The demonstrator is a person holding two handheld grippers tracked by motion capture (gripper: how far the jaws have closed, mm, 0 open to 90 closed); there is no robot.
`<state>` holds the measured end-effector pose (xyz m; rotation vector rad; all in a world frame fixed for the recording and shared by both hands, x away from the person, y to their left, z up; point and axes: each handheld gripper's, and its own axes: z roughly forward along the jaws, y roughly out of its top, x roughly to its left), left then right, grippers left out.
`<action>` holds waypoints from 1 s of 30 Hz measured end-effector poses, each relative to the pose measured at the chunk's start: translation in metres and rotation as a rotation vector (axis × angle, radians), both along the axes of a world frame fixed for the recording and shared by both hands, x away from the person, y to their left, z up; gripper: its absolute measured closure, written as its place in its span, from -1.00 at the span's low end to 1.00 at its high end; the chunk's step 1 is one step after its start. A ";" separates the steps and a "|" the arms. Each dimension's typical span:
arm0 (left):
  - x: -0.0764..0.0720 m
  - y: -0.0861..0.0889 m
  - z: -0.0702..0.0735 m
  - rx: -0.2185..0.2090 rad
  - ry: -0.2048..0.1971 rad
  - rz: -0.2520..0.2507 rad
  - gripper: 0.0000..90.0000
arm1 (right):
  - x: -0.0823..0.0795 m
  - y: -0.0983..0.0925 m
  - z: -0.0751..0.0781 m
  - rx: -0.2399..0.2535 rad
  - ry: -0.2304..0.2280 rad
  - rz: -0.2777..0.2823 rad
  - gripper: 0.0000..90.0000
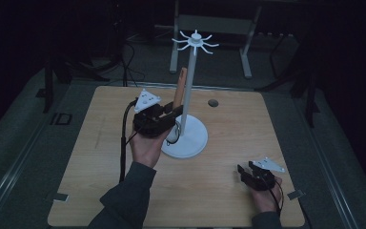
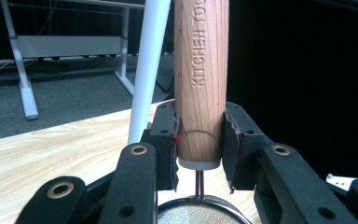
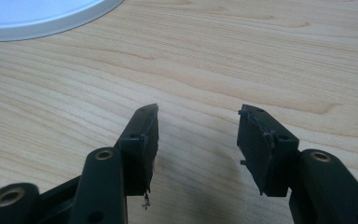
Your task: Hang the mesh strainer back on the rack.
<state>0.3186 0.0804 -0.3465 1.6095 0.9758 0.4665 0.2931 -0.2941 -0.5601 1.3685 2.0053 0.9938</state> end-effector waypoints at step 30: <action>0.004 0.002 0.029 -0.079 -0.047 0.071 0.54 | 0.000 0.000 0.000 0.002 0.003 0.001 0.06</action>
